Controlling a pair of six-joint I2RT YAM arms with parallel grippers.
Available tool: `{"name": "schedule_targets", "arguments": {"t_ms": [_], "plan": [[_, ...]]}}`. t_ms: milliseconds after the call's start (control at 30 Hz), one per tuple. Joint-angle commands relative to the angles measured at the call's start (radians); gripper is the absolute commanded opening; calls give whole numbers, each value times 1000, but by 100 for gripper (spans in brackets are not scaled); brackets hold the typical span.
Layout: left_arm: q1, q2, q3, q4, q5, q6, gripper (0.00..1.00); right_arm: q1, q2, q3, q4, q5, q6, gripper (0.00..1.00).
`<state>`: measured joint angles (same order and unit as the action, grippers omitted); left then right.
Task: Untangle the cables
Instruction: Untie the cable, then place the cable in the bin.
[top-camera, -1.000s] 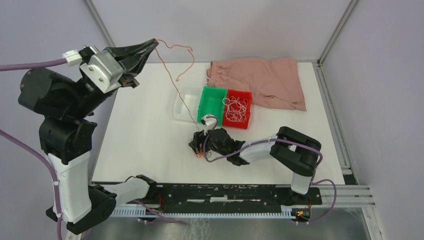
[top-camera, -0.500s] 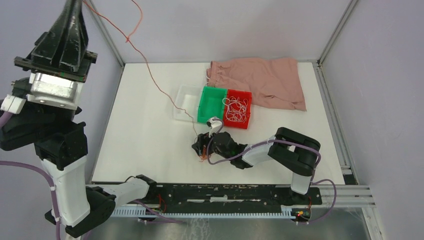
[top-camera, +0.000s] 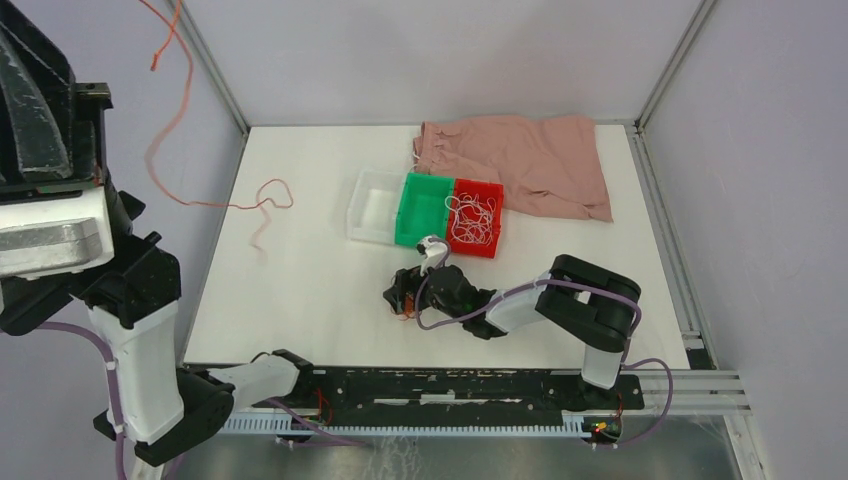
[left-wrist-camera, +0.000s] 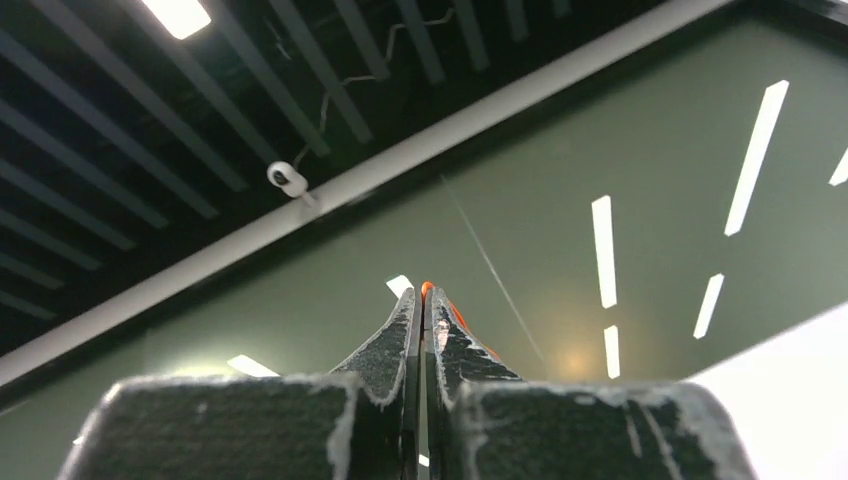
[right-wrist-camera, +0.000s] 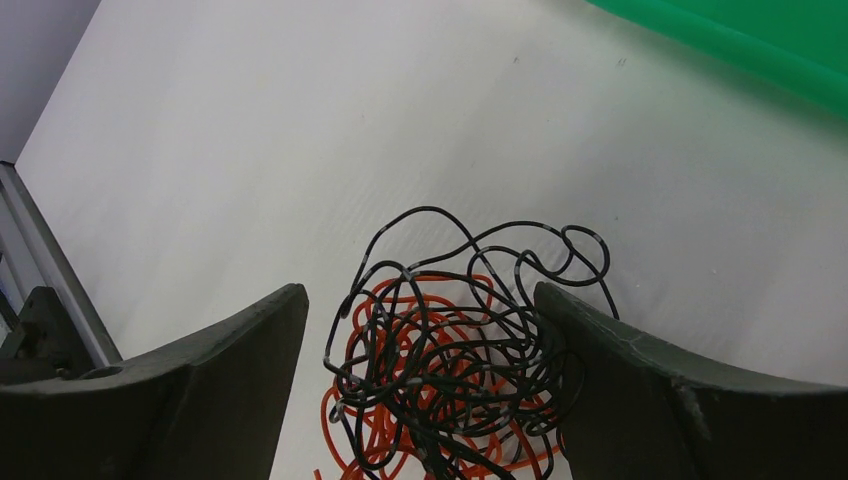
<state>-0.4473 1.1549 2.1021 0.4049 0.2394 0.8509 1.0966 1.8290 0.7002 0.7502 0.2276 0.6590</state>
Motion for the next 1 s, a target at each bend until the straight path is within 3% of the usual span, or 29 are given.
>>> {"name": "schedule_targets", "arguments": {"t_ms": [0,167,467,667,967], "plan": [[4,32,85,95,-6,30,3,1,-10,-13,77,19,19,92],[5,-49,-29,-147,89,-30,3,1,-94,8,59,-16,-28,96],[4,-161,-251,-307,169,-95,3,1,-359,196,-214,-116,-239,100],[4,-184,-312,-431,251,-199,3,2,-388,344,-307,-262,-311,100],[4,-177,-348,-449,301,-284,3,-24,-371,405,-335,-195,-325,89]]}}
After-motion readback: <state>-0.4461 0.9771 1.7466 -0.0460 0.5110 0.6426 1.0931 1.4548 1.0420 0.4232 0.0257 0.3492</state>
